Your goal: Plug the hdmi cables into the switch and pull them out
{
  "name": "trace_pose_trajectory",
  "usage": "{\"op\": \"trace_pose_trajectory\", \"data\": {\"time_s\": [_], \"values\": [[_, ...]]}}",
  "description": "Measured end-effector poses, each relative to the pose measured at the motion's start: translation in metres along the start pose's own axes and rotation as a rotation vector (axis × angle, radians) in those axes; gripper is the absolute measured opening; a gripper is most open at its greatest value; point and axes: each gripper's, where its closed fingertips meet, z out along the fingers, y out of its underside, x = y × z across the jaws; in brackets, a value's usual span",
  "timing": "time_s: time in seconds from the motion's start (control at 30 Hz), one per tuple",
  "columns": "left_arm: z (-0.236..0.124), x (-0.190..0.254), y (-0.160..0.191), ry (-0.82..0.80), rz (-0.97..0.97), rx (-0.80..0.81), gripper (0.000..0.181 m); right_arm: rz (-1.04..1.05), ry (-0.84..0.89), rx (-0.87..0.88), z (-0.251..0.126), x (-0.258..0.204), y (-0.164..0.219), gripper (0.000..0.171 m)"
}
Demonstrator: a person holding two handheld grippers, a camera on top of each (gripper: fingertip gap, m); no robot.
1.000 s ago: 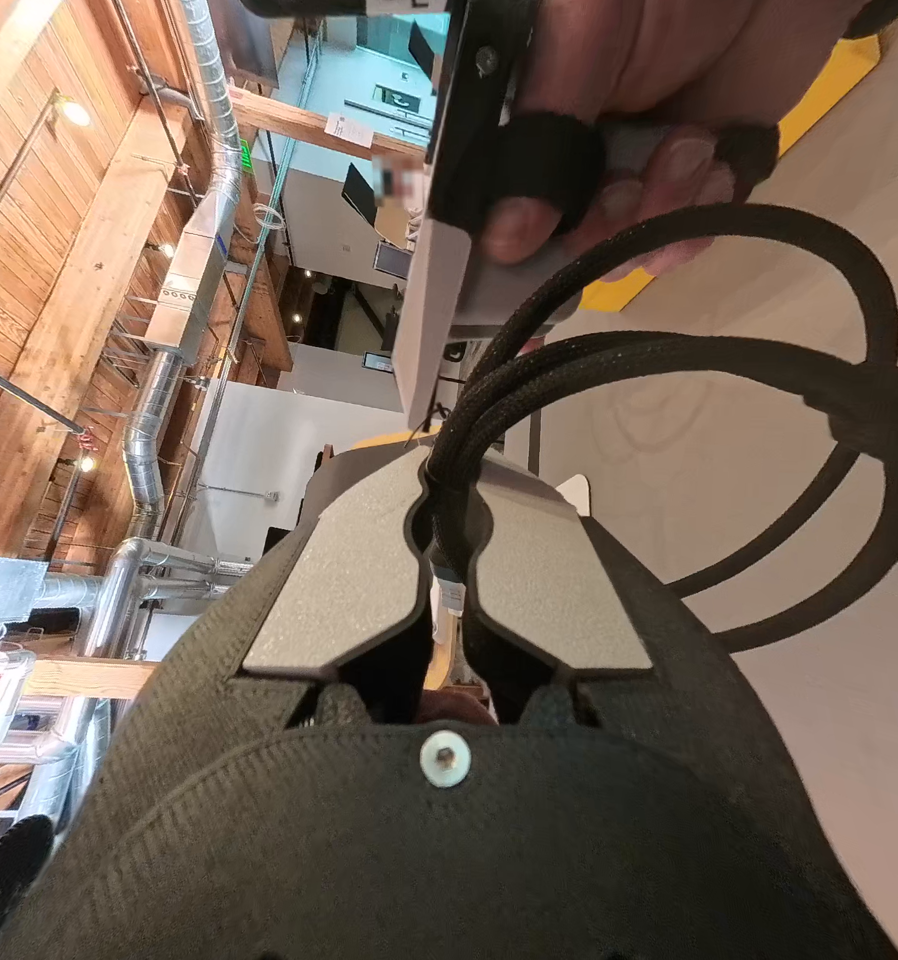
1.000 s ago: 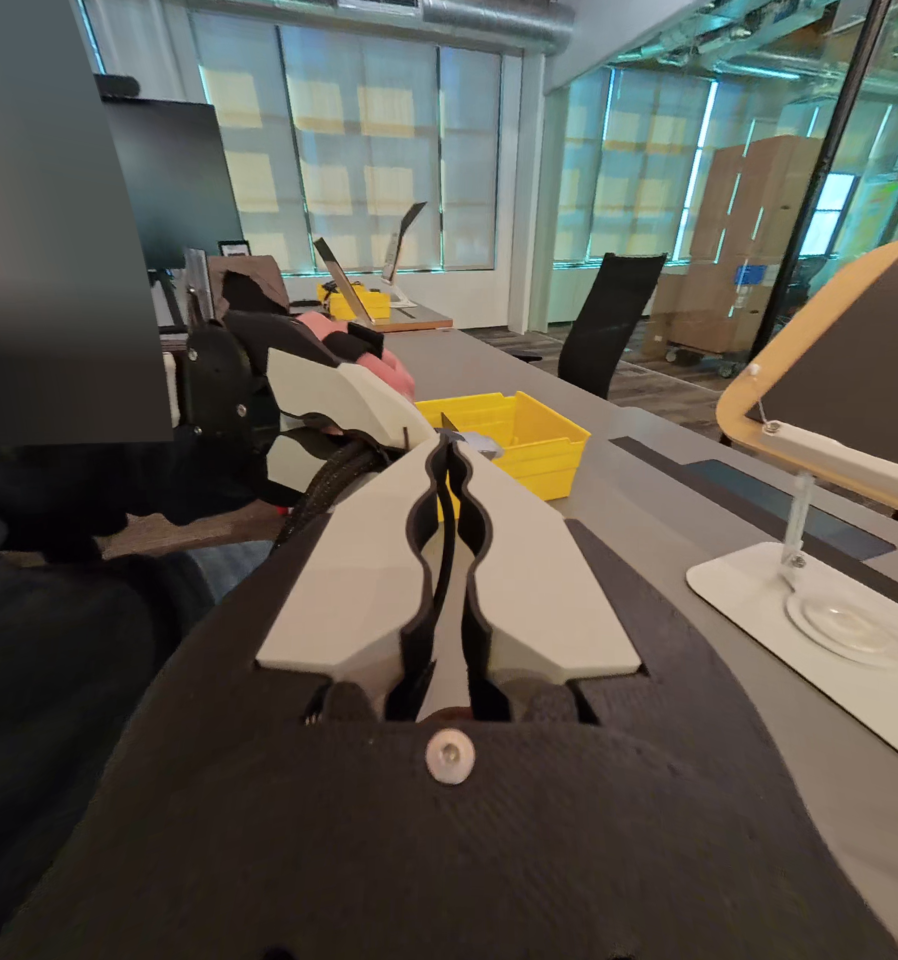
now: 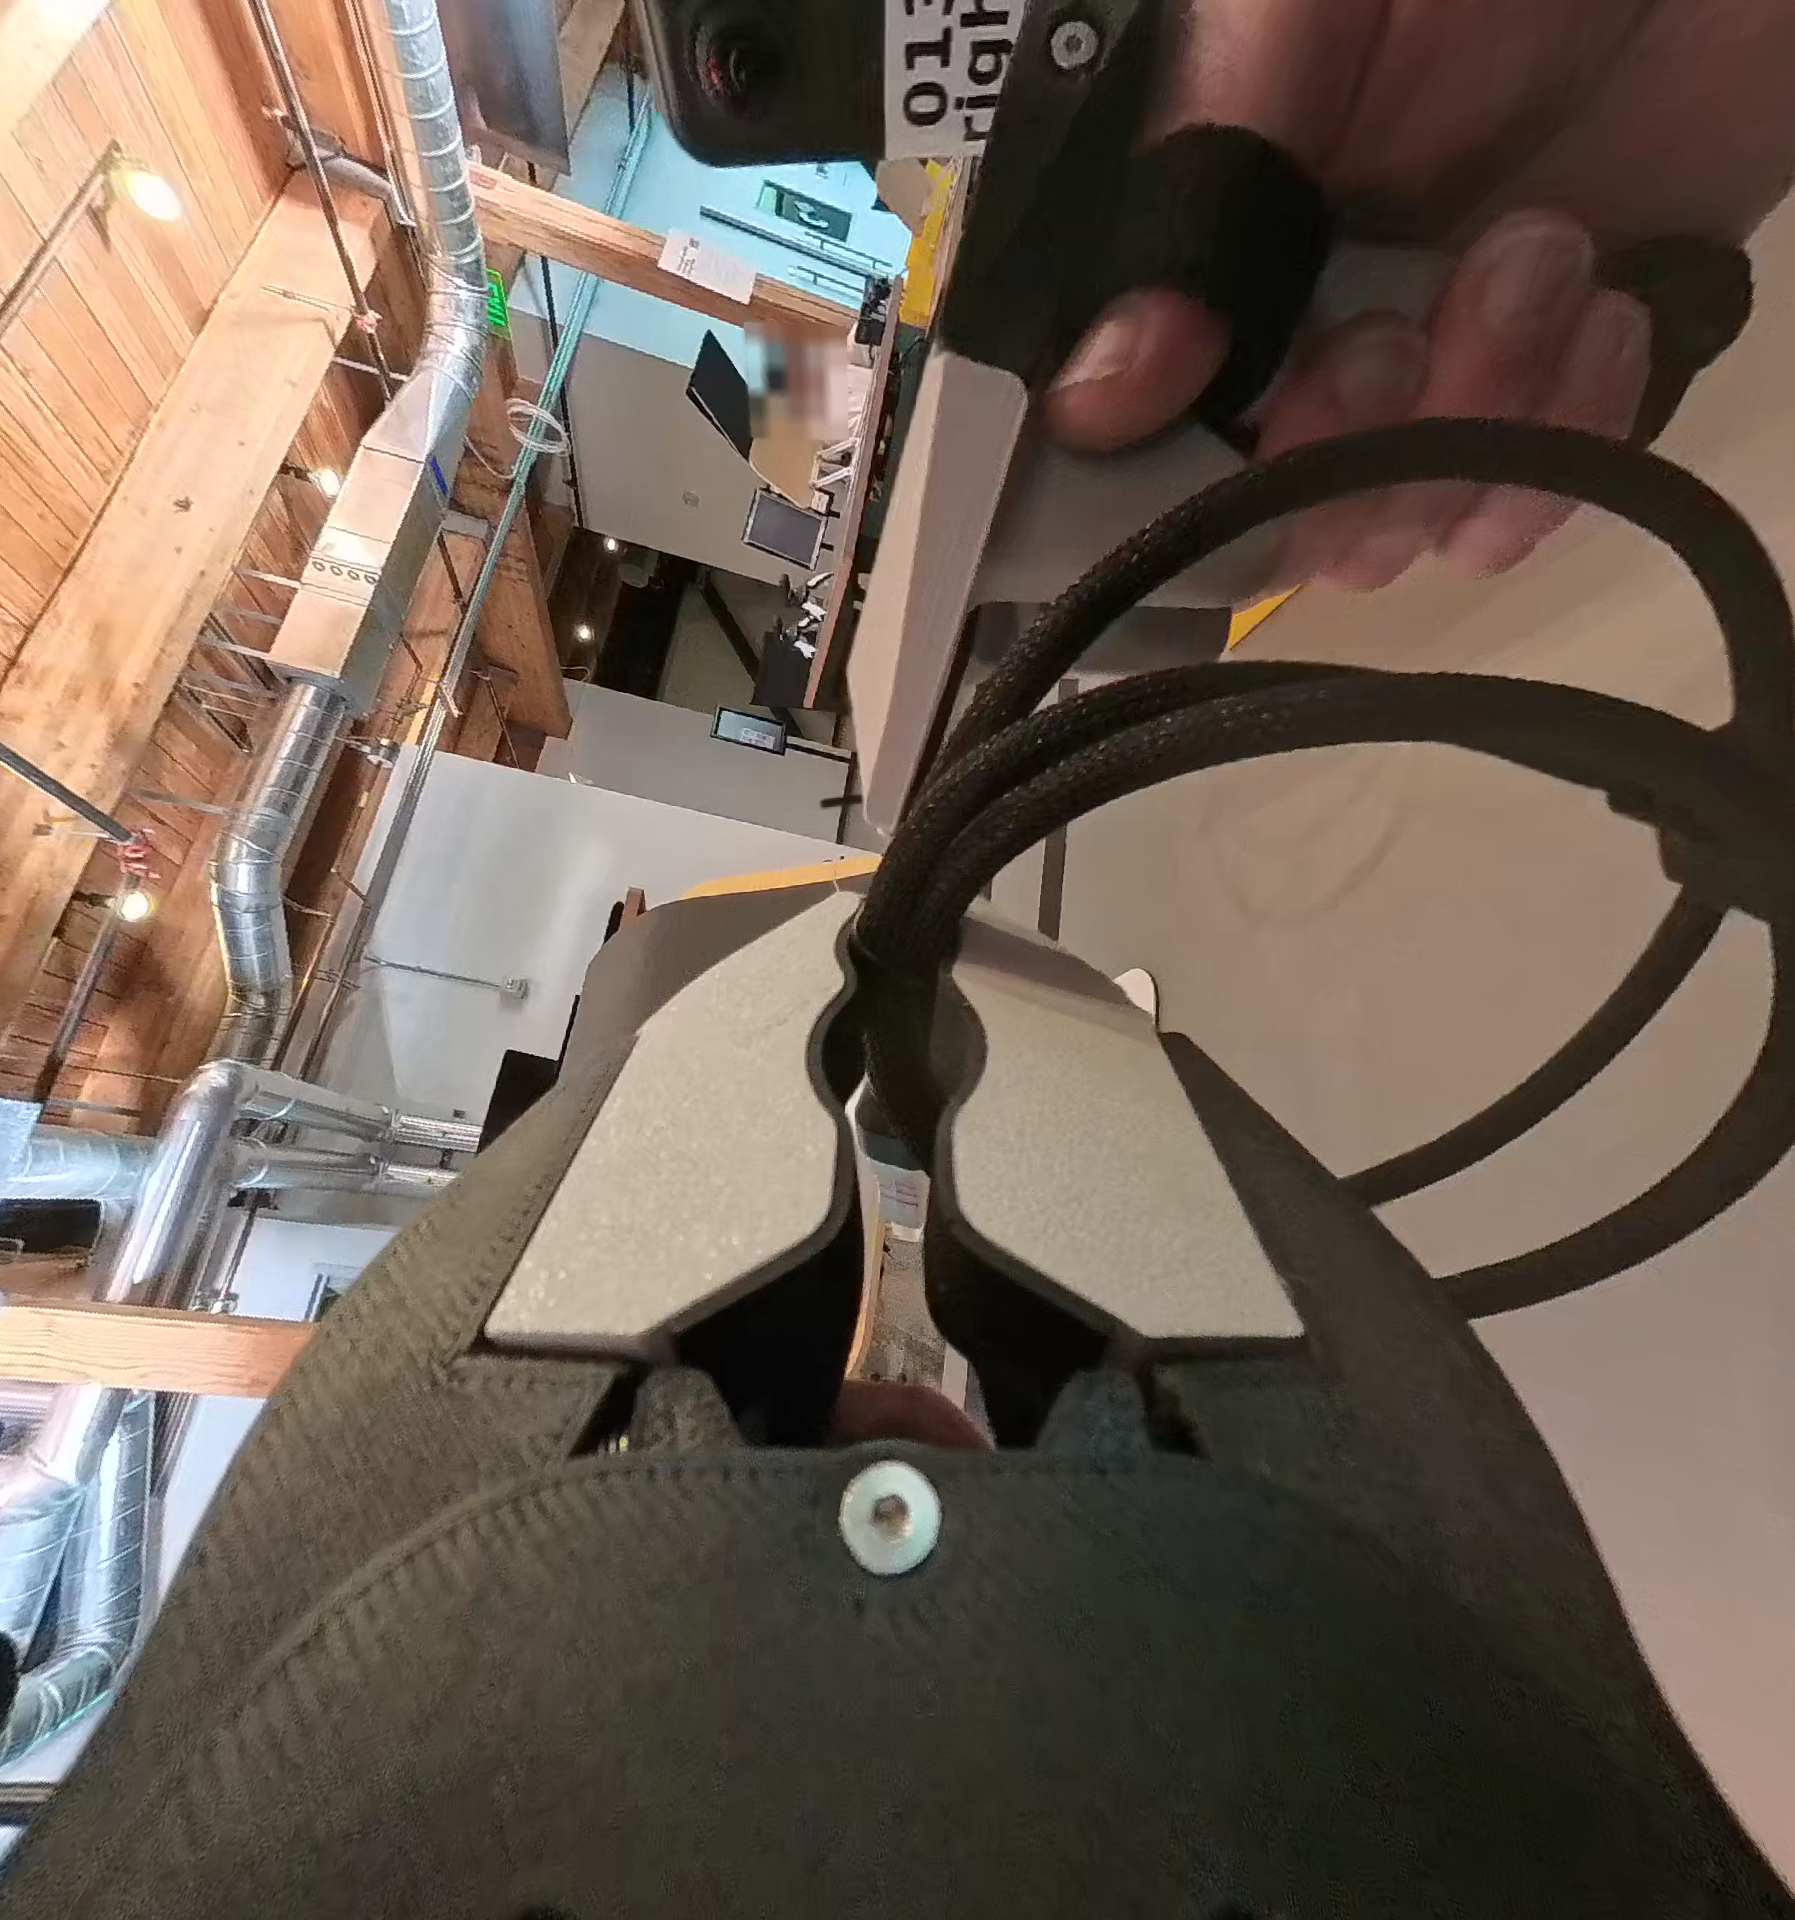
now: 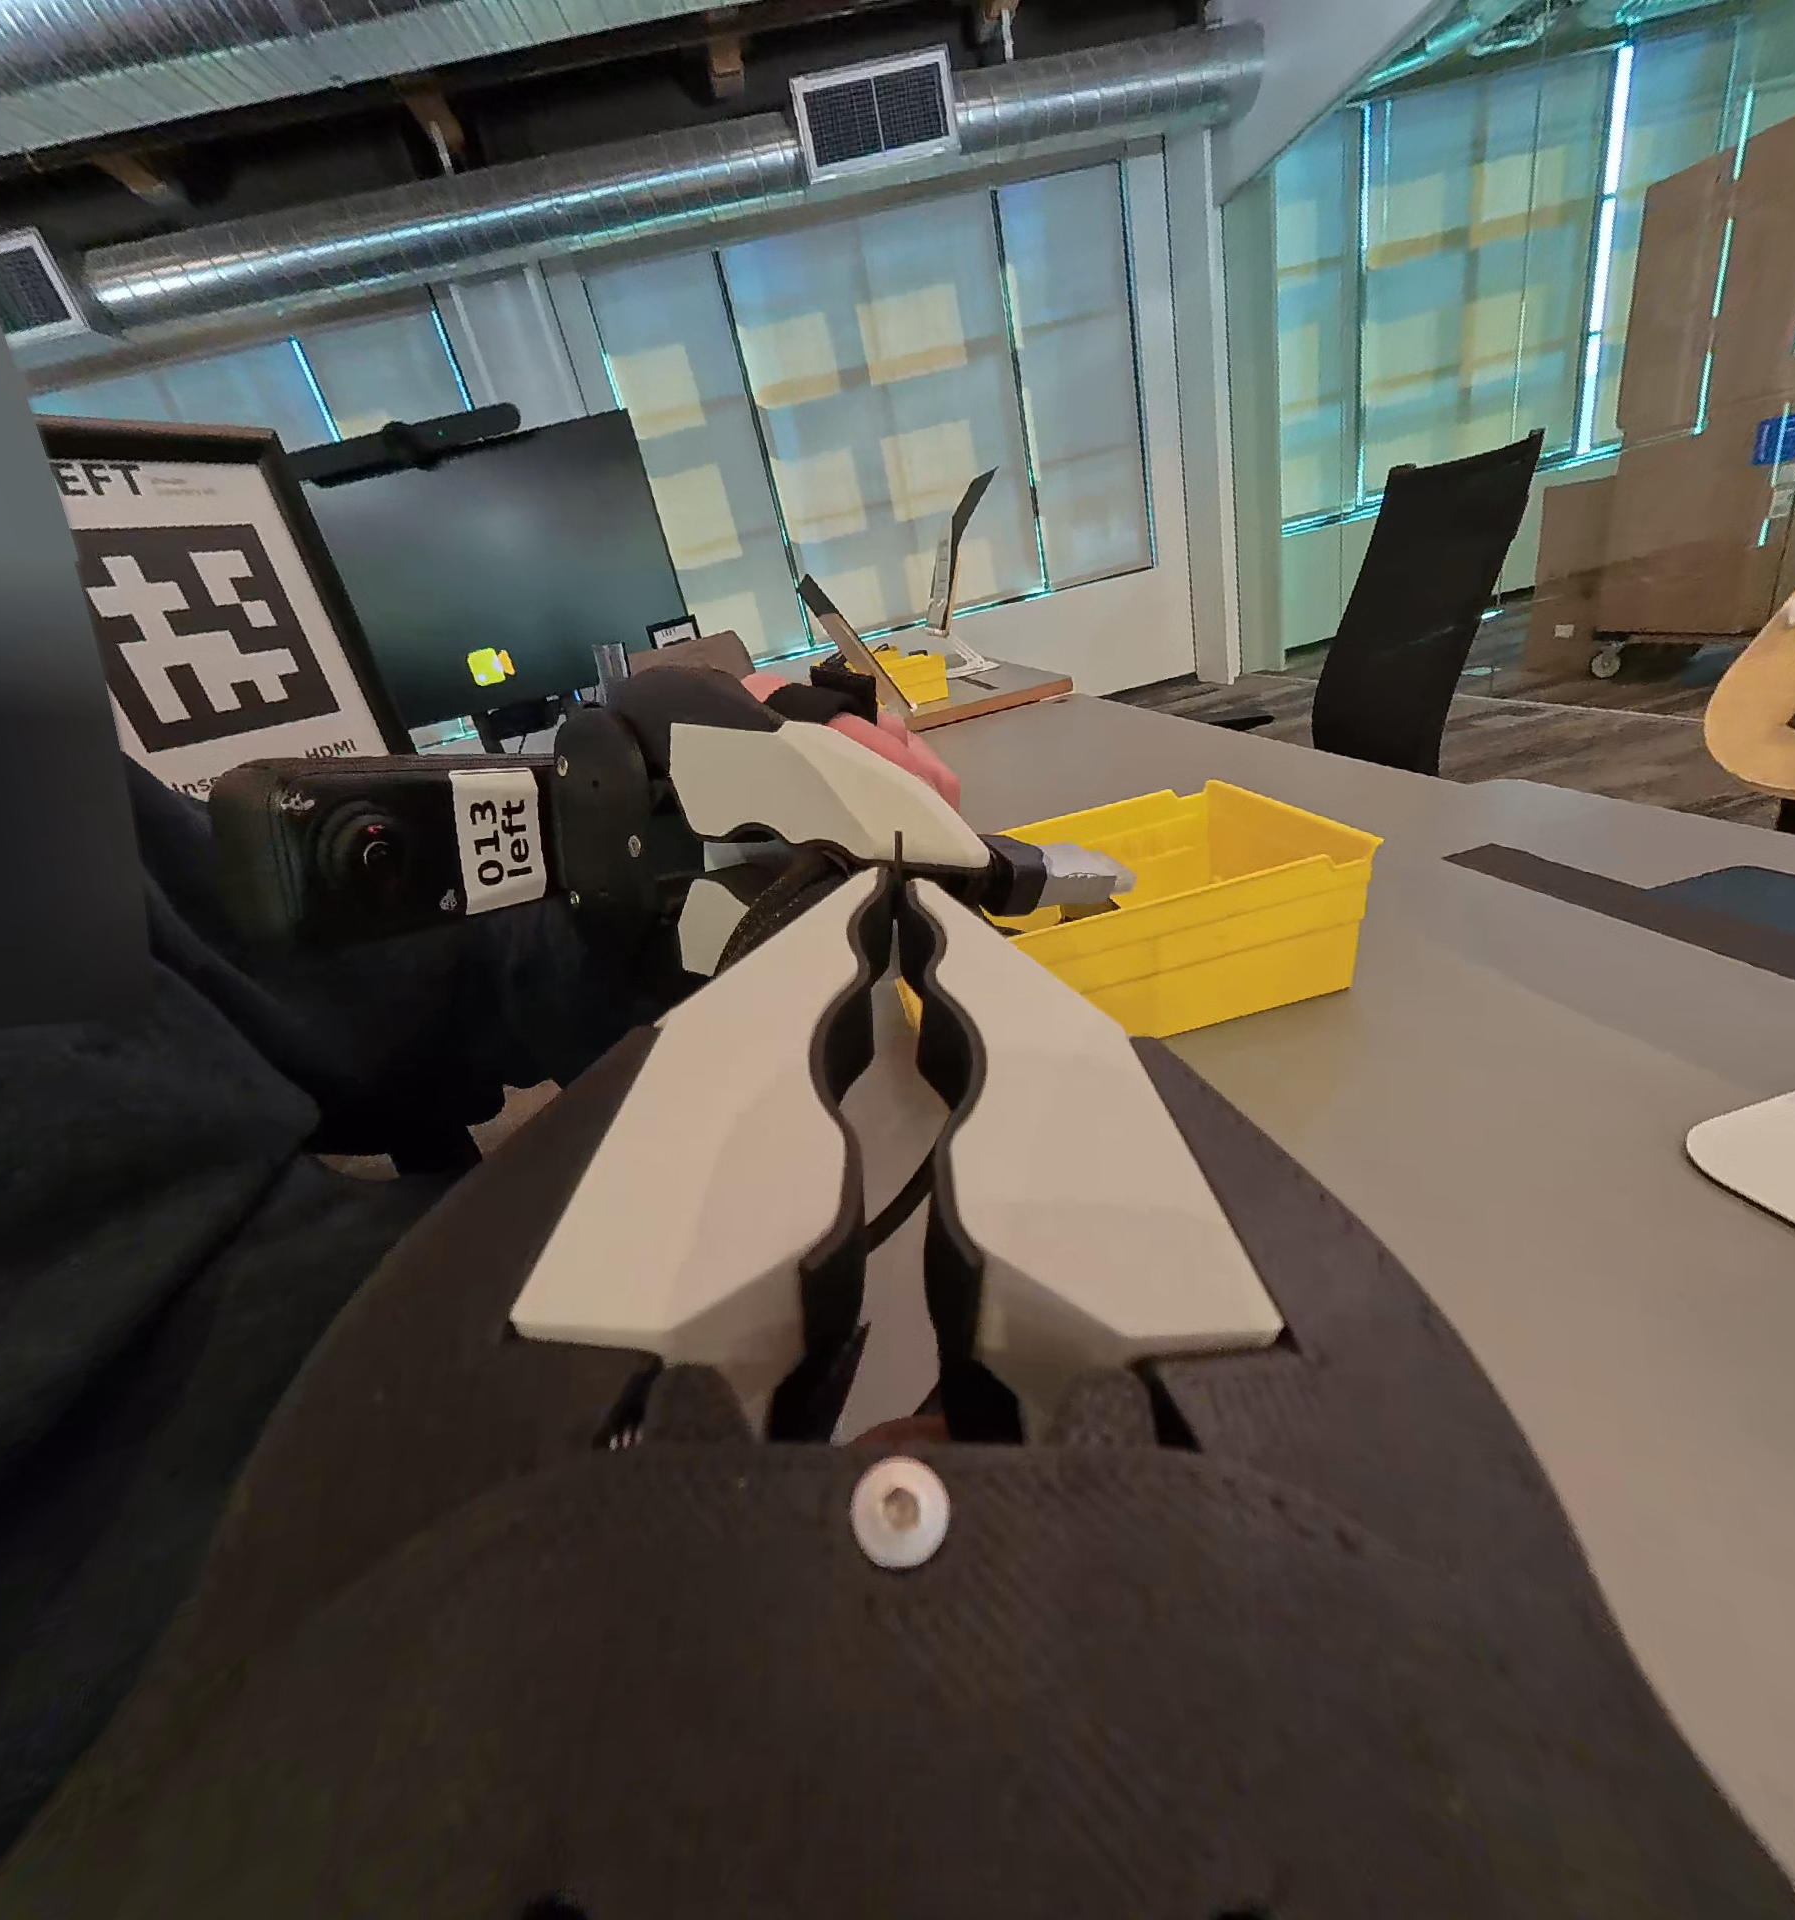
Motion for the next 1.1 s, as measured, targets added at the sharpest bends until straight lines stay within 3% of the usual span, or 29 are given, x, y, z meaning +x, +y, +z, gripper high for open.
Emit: {"op": "trace_pose_trajectory", "data": {"time_s": [0.5, 1.1], "values": [[0.000, 0.007, -0.001, 0.027, 0.015, 0.003, 0.007, -0.116, 0.047, -0.090, 0.006, 0.005, 0.000, 0.000], [0.002, 0.002, 0.003, 0.010, -0.059, 0.000, 0.007, -0.102, 0.065, -0.078, -0.004, 0.003, 0.007, 0.000]]}}
